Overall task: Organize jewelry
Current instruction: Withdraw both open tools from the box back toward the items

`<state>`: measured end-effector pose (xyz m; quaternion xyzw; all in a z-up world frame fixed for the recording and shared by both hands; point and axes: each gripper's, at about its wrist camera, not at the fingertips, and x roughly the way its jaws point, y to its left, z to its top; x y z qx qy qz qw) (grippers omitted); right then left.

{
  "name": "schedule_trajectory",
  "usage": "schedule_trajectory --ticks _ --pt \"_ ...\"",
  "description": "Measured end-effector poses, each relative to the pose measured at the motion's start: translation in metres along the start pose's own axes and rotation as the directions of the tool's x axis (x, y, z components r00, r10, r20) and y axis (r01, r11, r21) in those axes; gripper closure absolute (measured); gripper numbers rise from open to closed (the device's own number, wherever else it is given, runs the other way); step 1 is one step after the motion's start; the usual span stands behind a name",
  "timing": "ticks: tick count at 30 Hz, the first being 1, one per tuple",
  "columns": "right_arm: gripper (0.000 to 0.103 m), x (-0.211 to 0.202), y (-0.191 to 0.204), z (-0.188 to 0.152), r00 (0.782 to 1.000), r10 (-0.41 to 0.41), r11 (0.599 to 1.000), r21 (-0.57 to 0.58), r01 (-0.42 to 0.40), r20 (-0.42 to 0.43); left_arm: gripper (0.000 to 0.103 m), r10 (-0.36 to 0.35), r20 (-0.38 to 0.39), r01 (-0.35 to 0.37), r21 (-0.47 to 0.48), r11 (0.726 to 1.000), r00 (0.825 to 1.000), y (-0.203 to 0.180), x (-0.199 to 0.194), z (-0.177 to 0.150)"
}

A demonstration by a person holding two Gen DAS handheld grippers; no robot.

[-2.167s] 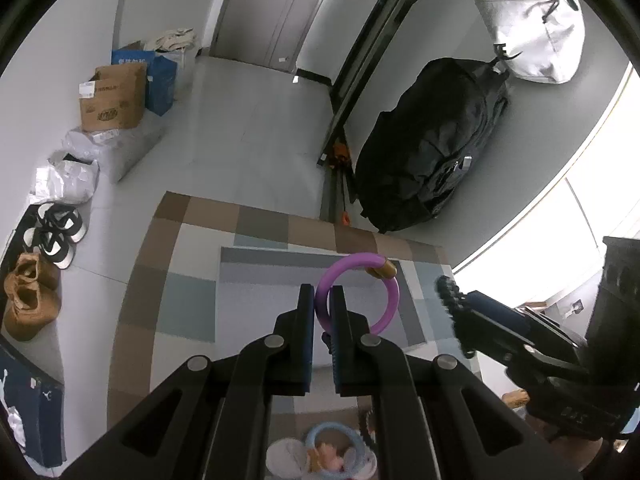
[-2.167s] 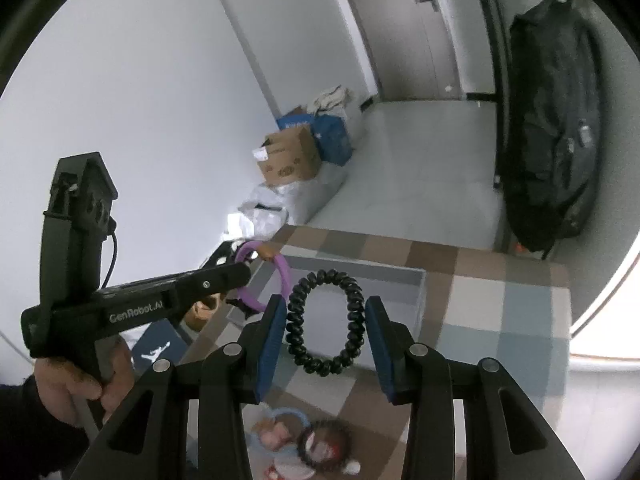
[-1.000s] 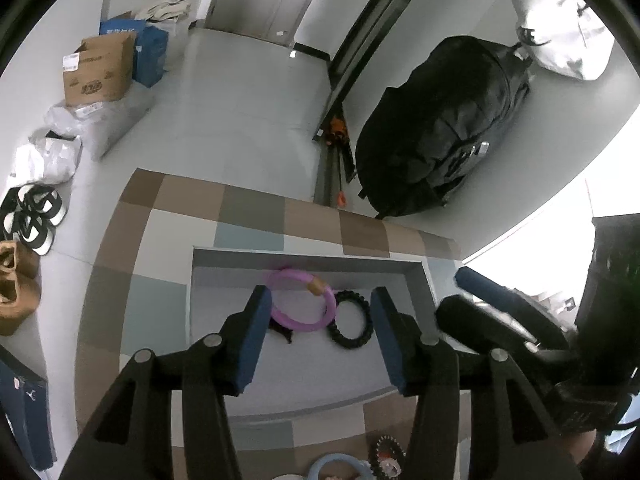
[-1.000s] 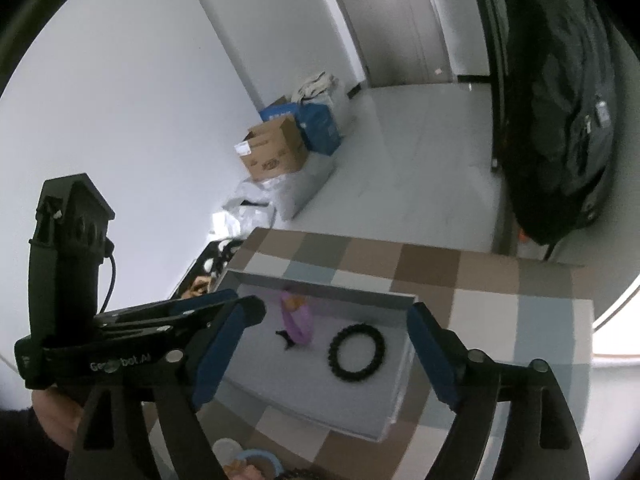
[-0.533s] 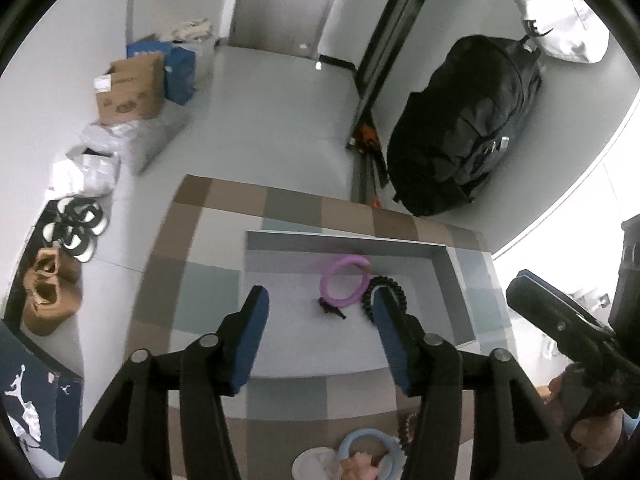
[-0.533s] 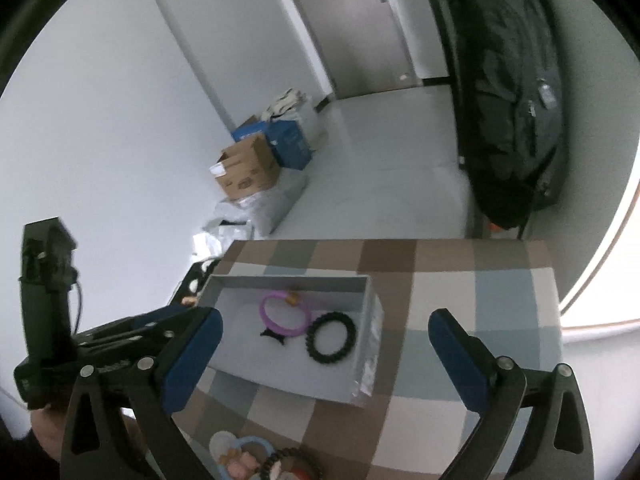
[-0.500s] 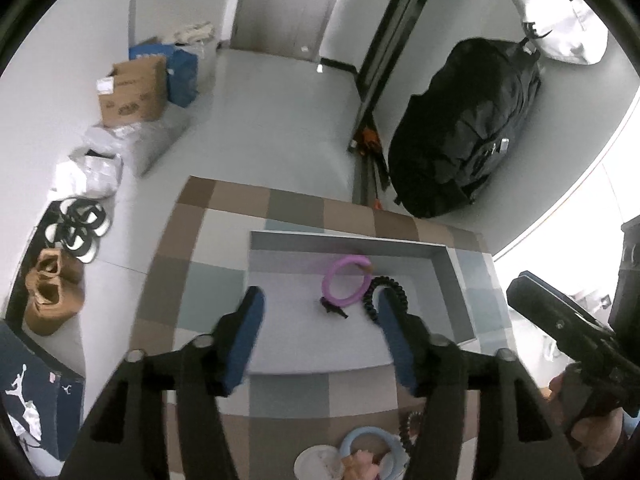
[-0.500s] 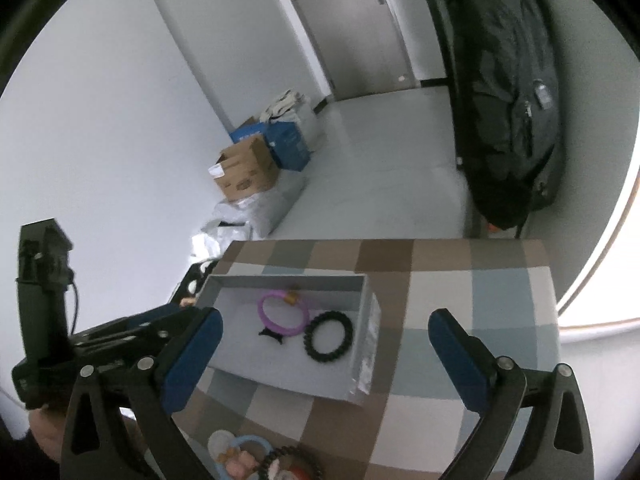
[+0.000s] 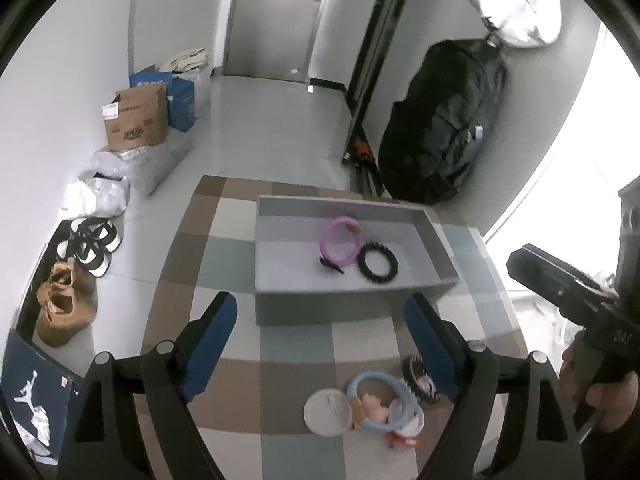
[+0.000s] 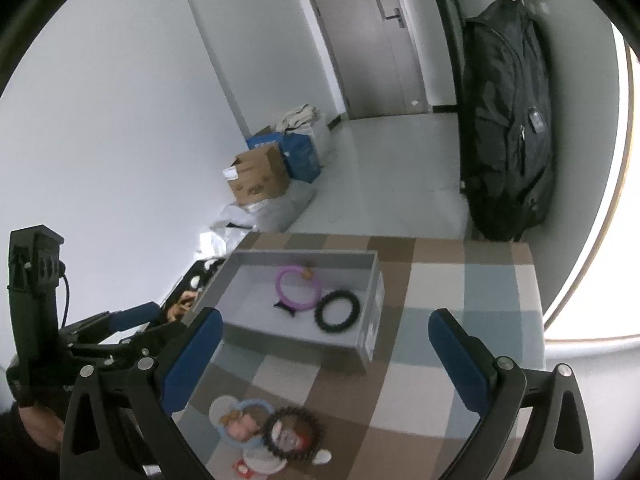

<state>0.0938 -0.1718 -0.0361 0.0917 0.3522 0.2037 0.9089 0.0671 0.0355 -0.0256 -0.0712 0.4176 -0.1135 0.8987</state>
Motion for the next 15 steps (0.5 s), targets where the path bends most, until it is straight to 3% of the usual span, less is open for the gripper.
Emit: schedule_trajectory --ticks 6,15 --pt "0.0 -0.006 0.0 -0.012 0.998 0.045 0.998 0.036 -0.044 -0.037 0.02 -0.01 -0.018 0.01 -0.029 1.0 1.0 0.001 -0.003 -0.006" --pt "0.0 -0.014 -0.006 -0.028 0.998 0.024 0.998 0.064 -0.02 -0.066 0.02 -0.069 -0.095 0.063 -0.07 0.996 0.993 -0.008 -0.01 -0.032"
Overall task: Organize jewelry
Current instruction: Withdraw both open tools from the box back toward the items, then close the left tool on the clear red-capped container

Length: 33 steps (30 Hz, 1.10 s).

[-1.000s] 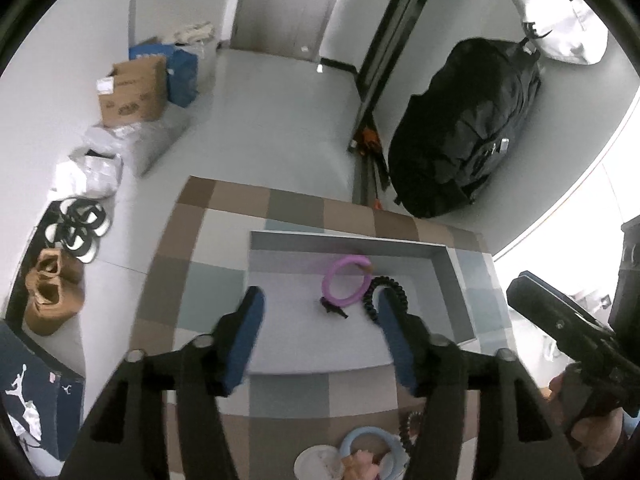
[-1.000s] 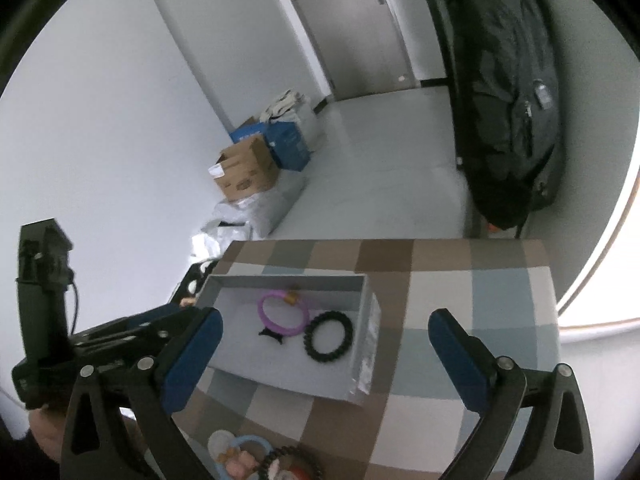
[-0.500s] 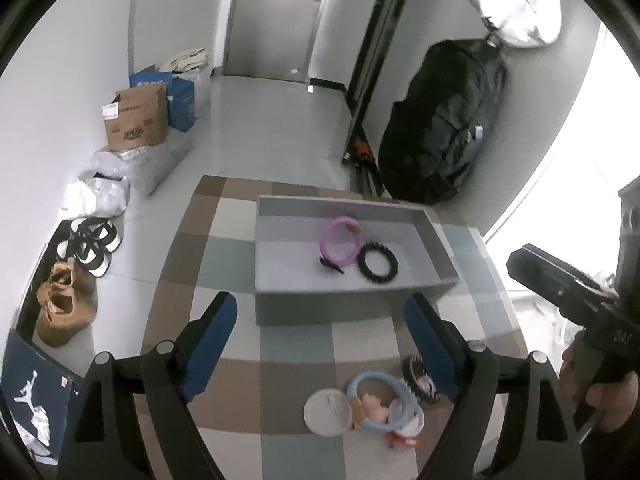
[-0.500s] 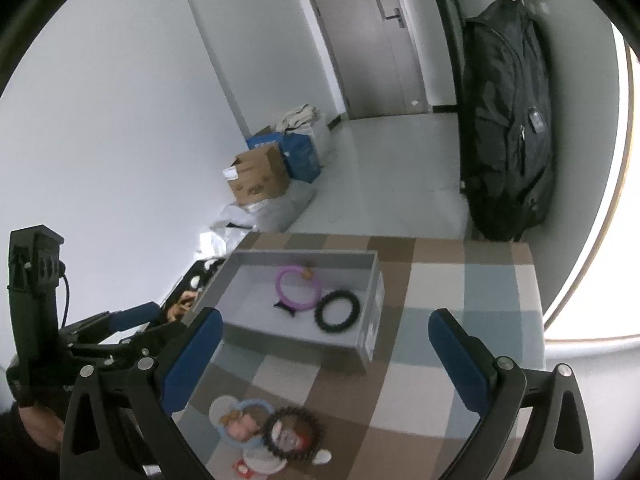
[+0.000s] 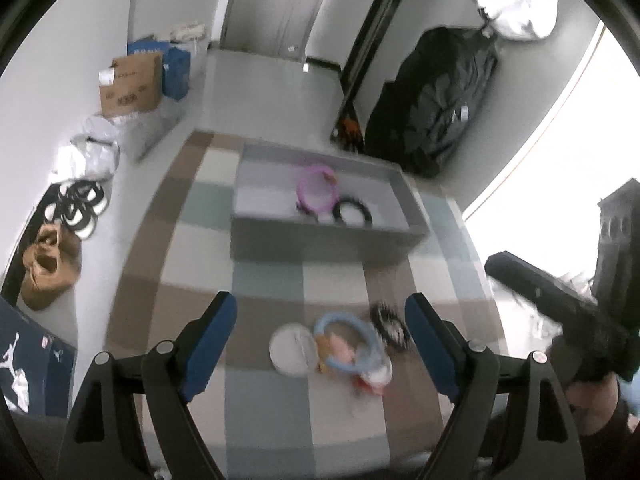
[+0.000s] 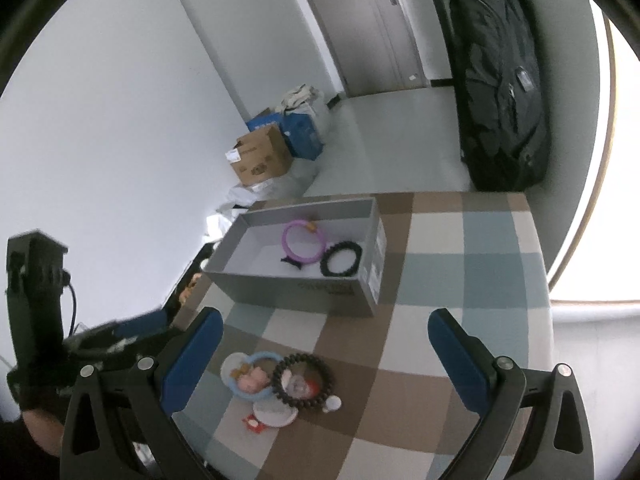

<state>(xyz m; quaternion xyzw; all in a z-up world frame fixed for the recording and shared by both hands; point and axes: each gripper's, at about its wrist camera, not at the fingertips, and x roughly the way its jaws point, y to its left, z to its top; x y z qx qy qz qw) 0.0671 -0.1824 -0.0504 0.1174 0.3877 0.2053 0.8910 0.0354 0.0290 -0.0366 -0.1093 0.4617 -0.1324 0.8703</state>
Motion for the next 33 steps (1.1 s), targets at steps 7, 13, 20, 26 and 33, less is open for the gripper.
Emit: schedule_trajectory --ticks 7,13,20,26,33 --pt "0.0 -0.007 -0.003 -0.012 1.0 -0.006 1.0 0.029 0.006 -0.006 0.02 -0.026 -0.092 0.031 0.056 0.998 0.995 -0.017 0.008 -0.028" --pt "0.0 -0.011 -0.013 -0.019 1.0 -0.005 0.997 0.077 0.006 -0.012 0.032 -0.04 -0.189 0.061 0.104 0.993 0.981 -0.032 0.02 -0.044" --pt "0.0 -0.016 -0.02 -0.029 1.0 -0.01 0.993 0.113 0.012 -0.022 0.048 -0.026 -0.227 0.06 0.148 0.987 0.974 -0.038 0.034 -0.054" --pt "0.0 -0.018 -0.023 -0.028 1.0 -0.006 0.991 0.135 0.008 -0.016 0.065 -0.034 -0.26 0.072 0.141 0.987 0.965 -0.035 0.044 -0.056" --pt "0.0 -0.02 -0.025 -0.029 1.0 -0.005 0.99 0.139 0.007 -0.012 0.073 -0.02 -0.246 0.059 0.151 0.987 0.969 -0.038 0.046 -0.055"
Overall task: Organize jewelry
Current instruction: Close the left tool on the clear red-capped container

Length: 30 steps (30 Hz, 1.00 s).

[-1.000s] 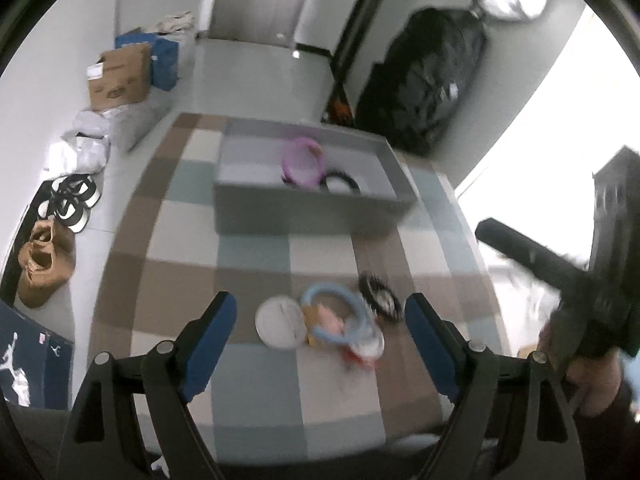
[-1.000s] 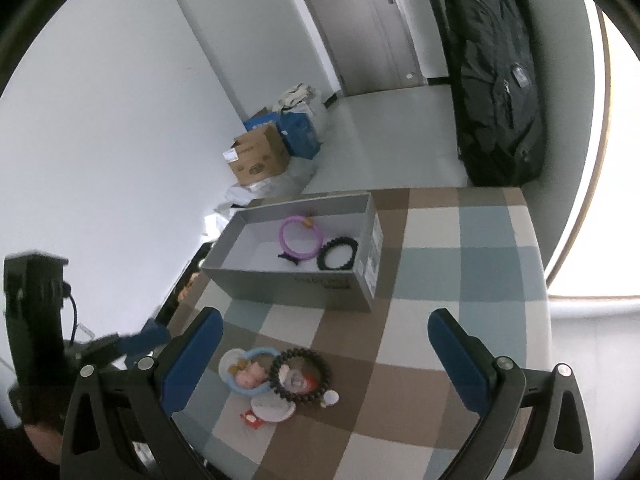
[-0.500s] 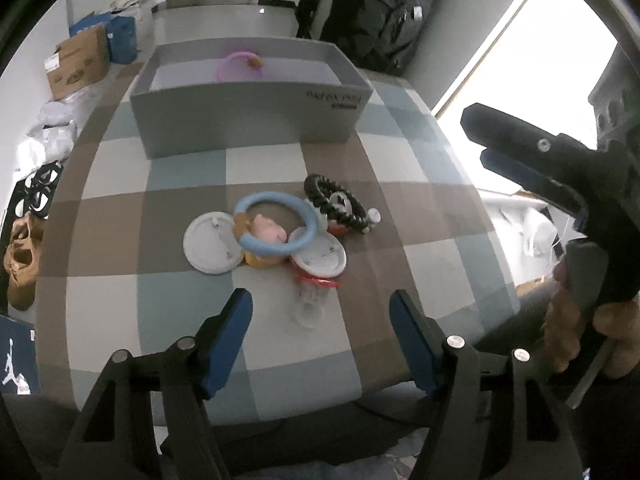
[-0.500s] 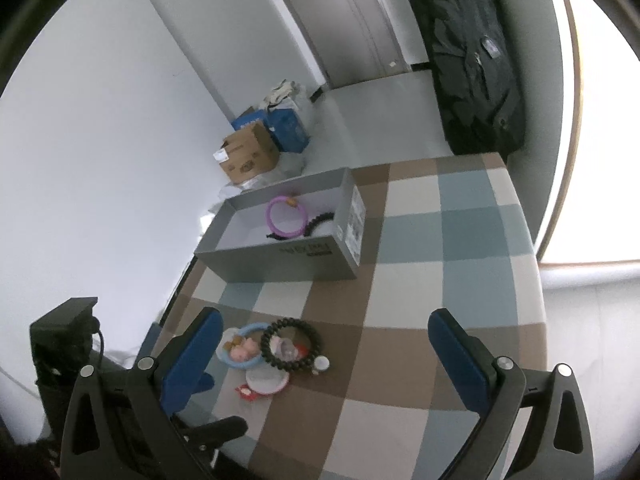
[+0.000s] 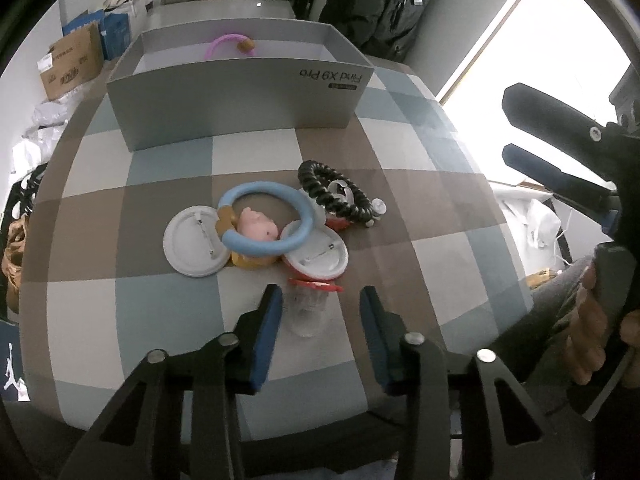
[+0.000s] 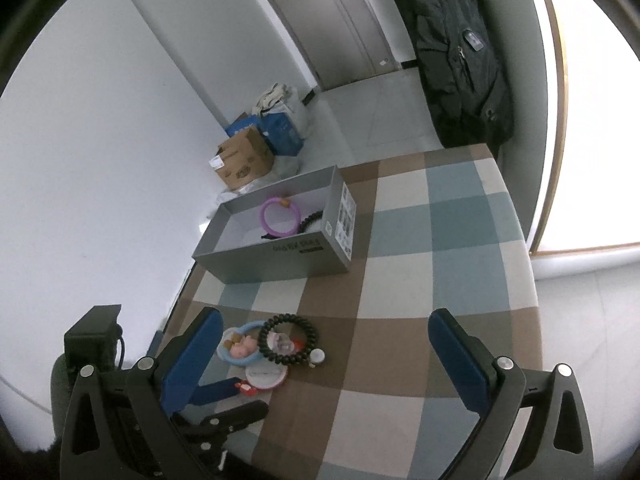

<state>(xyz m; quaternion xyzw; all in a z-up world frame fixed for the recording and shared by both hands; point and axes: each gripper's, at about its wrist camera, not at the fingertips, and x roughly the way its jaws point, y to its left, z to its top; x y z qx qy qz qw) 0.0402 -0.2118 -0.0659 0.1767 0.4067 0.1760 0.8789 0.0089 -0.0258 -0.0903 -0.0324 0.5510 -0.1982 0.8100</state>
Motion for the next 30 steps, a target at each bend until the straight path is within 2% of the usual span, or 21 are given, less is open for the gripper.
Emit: schedule_trajectory --ticks 8,15,23,30 --pt "0.0 0.0 -0.004 0.001 1.0 -0.011 1.0 0.011 0.011 0.0 0.09 0.007 -0.006 -0.007 0.02 1.0 1.0 -0.005 0.002 -0.001" --pt "0.0 0.003 -0.004 -0.002 1.0 -0.019 1.0 0.006 0.019 -0.019 0.089 -0.026 -0.025 0.026 0.012 1.0 0.999 -0.007 0.005 0.001" --pt "0.0 0.009 -0.008 -0.003 0.998 -0.038 0.999 0.019 0.039 -0.044 0.089 -0.034 0.014 0.034 0.009 0.999 0.999 -0.008 -0.009 0.003" --pt "0.0 0.02 -0.004 -0.007 0.995 -0.008 1.0 0.004 0.008 -0.096 0.089 -0.105 0.069 0.108 -0.038 0.993 0.992 0.008 -0.034 0.01"
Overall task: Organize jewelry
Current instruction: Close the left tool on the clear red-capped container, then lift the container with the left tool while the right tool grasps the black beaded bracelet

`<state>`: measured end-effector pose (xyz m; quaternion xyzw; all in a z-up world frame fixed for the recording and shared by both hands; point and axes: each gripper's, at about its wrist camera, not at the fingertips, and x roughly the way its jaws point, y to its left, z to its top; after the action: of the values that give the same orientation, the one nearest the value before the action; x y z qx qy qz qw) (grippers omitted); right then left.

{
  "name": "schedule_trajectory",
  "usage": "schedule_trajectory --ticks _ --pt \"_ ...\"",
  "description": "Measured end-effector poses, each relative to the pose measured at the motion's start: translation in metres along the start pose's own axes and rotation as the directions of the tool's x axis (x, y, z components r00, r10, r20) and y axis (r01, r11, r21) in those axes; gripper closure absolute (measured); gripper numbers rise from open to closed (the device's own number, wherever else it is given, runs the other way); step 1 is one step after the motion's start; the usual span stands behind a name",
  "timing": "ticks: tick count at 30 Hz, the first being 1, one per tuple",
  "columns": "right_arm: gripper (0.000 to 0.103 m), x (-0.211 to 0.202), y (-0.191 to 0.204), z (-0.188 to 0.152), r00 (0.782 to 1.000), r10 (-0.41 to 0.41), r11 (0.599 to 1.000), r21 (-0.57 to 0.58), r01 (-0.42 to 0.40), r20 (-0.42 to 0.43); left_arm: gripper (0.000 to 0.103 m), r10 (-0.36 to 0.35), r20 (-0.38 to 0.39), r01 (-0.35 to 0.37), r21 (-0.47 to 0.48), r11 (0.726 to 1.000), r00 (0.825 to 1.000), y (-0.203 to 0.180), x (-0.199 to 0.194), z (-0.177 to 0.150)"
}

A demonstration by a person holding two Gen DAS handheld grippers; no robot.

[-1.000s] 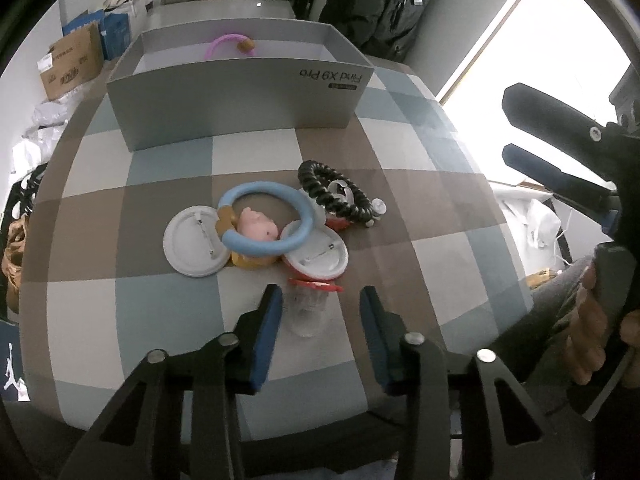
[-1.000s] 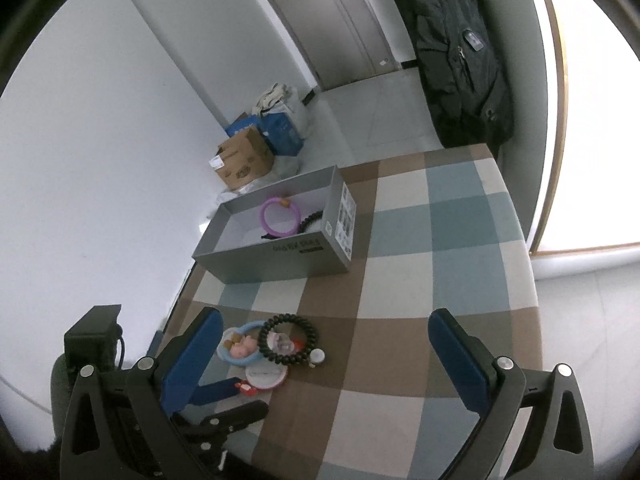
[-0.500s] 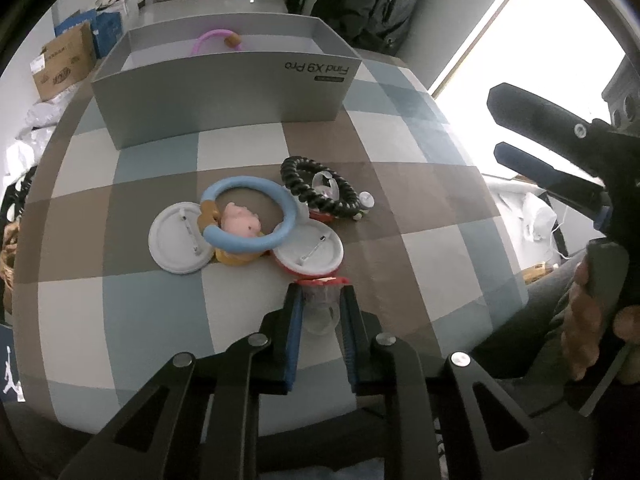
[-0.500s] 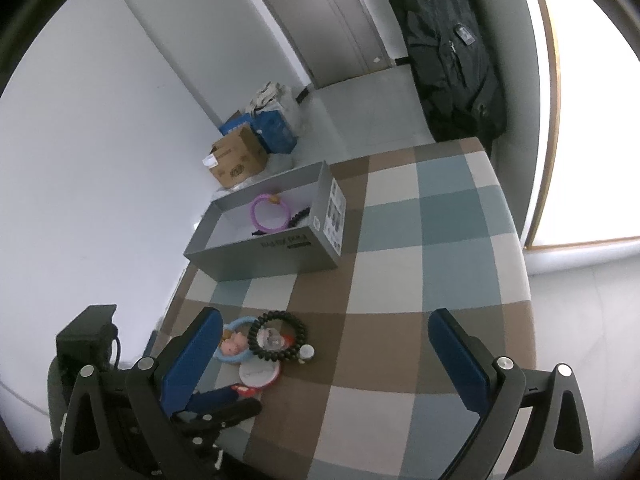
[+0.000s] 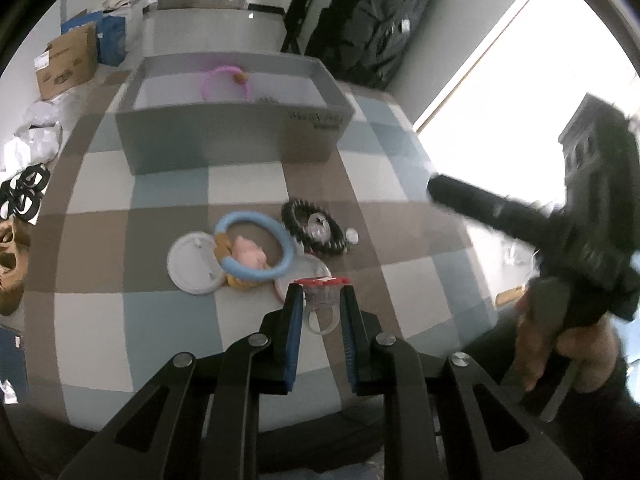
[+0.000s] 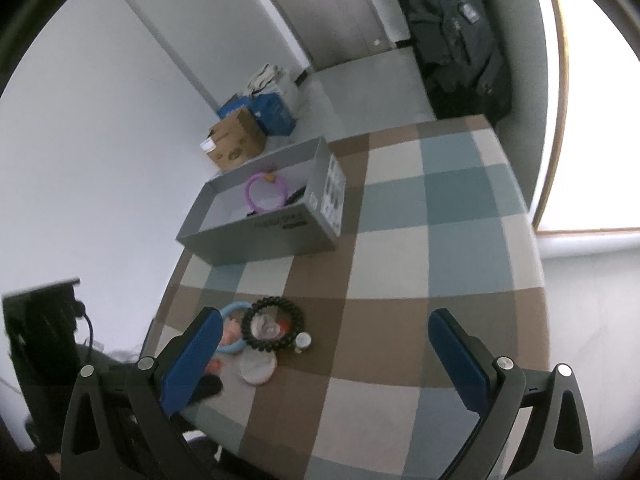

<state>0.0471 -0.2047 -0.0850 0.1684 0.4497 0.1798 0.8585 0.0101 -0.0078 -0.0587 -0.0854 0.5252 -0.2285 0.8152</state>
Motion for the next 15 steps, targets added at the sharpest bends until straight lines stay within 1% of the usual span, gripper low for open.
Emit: schedule_trajectory --ticks 5,7,10,12,15 --pt "0.0 0.012 0.012 -0.003 0.999 0.009 0.999 -0.046 -0.011 -0.043 0.089 -0.046 0.075 0.051 -0.066 0.996 0.996 0.019 -0.024 0.01" --pt "0.0 0.018 0.018 -0.005 0.998 0.019 0.997 -0.071 -0.023 -0.067 0.089 -0.062 0.108 0.071 -0.091 0.993 0.992 0.025 -0.032 0.013" --pt "0.001 0.024 0.03 -0.007 0.997 0.021 0.993 -0.118 -0.03 -0.08 0.089 -0.085 0.144 0.103 -0.121 0.987 0.986 0.034 -0.042 0.017" --pt "0.005 0.029 0.037 -0.008 0.995 0.026 0.988 -0.15 -0.04 -0.092 0.089 -0.105 0.161 0.128 -0.139 0.982 0.981 0.038 -0.043 0.022" --pt "0.007 0.04 0.045 -0.009 0.993 0.019 0.983 -0.182 -0.04 -0.118 0.089 -0.144 0.181 0.176 -0.173 0.969 0.973 0.049 -0.049 0.025"
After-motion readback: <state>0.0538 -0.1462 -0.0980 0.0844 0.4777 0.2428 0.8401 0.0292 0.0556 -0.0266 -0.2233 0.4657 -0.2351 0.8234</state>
